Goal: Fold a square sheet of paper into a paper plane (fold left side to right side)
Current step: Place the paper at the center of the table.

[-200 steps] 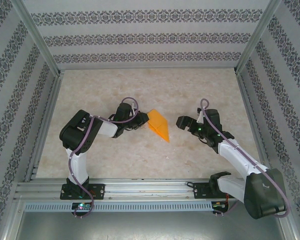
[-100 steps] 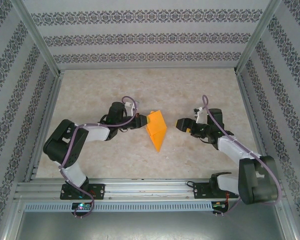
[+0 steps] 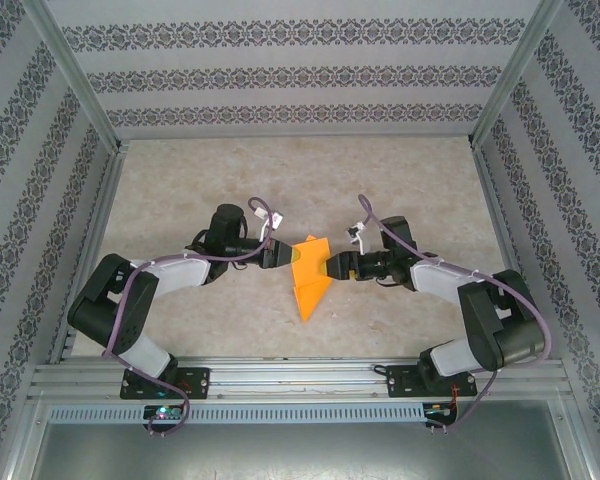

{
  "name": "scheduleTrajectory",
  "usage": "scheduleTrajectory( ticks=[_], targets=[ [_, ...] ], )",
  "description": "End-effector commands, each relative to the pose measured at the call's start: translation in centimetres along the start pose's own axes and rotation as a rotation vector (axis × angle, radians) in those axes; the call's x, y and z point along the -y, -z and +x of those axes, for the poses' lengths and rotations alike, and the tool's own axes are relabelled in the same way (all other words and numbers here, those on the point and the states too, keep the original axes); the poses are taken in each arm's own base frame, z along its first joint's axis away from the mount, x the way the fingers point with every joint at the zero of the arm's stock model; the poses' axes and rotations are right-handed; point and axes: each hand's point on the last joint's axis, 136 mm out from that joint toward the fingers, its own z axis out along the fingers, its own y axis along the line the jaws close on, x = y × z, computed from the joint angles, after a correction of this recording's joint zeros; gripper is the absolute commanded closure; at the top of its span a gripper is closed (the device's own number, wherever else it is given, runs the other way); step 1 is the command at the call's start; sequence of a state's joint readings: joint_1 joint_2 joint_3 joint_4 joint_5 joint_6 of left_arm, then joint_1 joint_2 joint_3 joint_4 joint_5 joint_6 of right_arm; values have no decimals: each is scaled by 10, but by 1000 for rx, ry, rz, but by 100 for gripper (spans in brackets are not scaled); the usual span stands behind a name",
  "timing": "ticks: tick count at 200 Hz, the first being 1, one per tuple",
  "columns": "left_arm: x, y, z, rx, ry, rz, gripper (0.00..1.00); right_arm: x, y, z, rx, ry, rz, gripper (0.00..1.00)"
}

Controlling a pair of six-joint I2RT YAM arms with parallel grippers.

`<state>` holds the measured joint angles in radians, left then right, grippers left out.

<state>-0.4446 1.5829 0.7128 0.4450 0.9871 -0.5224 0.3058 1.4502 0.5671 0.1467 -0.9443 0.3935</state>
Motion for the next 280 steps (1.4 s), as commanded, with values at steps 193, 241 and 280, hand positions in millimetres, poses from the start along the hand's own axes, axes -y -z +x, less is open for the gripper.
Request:
scheduleTrajectory(
  ticks=[193,241,280],
  targets=[
    [-16,17,-3,1,-51,-194,47,-8,-8,-46,31,56,38,100],
    [-29,55,-12,71,-121,-459,34,16,-16,-50,29,-27,98,100],
    [-20,85,-18,111,-211,-597,35,29,-19,-50,25,-78,127,100]
  ],
)
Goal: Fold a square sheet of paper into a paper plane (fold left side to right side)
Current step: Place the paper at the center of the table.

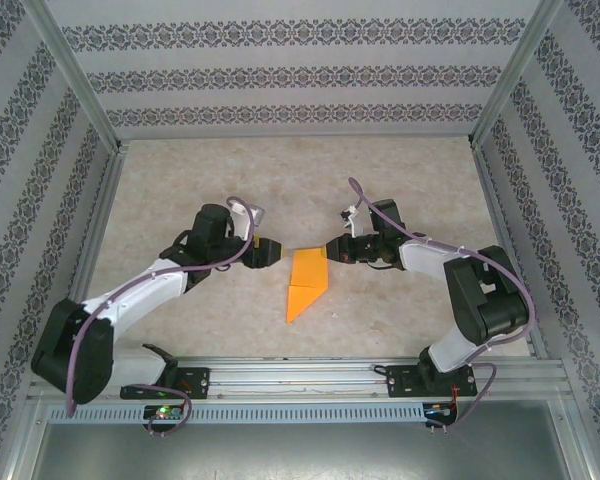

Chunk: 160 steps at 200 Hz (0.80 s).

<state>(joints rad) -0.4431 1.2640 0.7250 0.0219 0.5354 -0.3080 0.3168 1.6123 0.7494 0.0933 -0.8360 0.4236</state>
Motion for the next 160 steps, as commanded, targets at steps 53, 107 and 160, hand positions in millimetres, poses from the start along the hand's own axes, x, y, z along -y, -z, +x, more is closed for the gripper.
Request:
scheduleTrajectory(
  ticks=[53,107,160],
  targets=[
    [11,44,-2,-31,-240,-224,34,14,-2,-13,22,-131,54,100],
    [41,39,21,-125,-403,-274,33,15,5,-13,-14,-266,86,100],
    [64,15,53,-241,-543,-334,33,16,10,-18,-3,-353,88,100]
  ],
)
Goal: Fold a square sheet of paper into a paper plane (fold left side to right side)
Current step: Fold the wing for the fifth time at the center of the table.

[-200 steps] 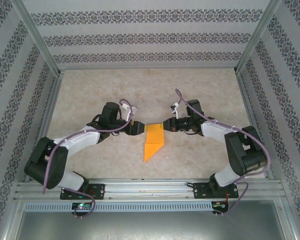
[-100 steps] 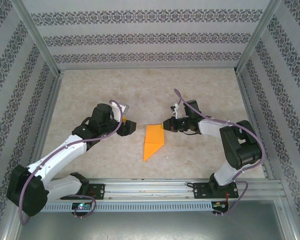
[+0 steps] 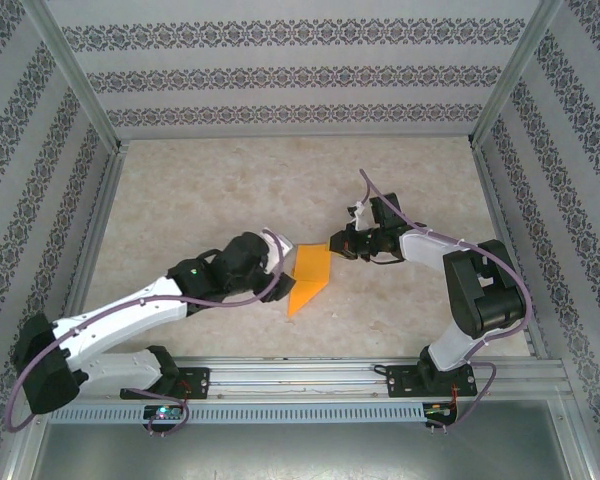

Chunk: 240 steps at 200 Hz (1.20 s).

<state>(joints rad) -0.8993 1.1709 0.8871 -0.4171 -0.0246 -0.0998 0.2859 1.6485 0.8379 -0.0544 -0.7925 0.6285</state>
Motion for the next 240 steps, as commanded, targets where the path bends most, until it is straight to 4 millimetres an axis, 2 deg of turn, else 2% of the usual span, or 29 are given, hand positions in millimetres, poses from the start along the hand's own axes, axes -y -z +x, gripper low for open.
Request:
scheduleTrajectory(
  ticks=[1,37,74,129,184,240],
  targets=[
    [5,-6,8,-65,-86,-79,32,-1,5,-6,6,-65,9,100],
    [45,-45,17,-117,-125,-36,32,4,4,-6,-2,-94,32,100],
    [63,-80,24,-198,-183,-112,32,8,3,-7,-3,-110,46,100],
    [59,-107,36,-300,-236,-298,30,11,1,-8,-2,-118,52,100],
    [50,-116,50,-360,-227,-371,31,13,1,-8,-4,-124,56,100],
    [45,-116,66,-402,-211,-391,47,15,0,-8,-5,-127,60,100]
  ],
)
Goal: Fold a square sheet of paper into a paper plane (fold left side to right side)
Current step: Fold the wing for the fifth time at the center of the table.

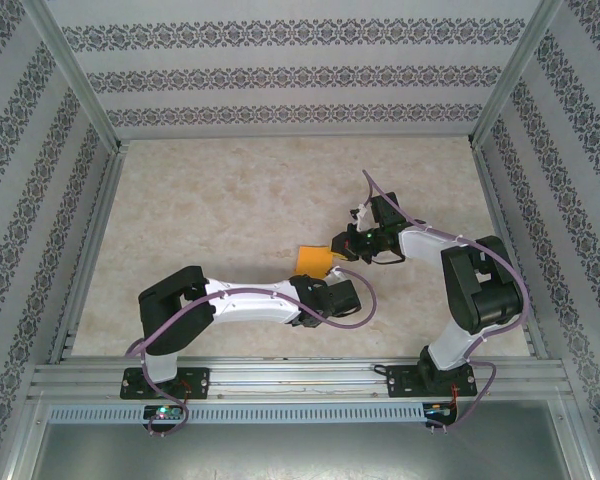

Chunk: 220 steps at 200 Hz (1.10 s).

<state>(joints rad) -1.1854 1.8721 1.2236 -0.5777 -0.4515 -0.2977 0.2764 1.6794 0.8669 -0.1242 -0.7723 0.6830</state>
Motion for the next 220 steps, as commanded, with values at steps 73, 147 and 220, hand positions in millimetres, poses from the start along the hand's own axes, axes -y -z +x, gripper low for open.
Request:
scheduleTrajectory(
  ticks=[73,147,220],
  targets=[
    [-5,-12,24,-84,-1,-85,55,3,1,-7,11,-21,13,100],
    [-3,-15,27,-84,4,-78,77,10,0,-8,17,-23,42,100],
    [-2,-15,25,-66,73,-17,100,23,29,-19,128,-5,115,79]
  ],
)
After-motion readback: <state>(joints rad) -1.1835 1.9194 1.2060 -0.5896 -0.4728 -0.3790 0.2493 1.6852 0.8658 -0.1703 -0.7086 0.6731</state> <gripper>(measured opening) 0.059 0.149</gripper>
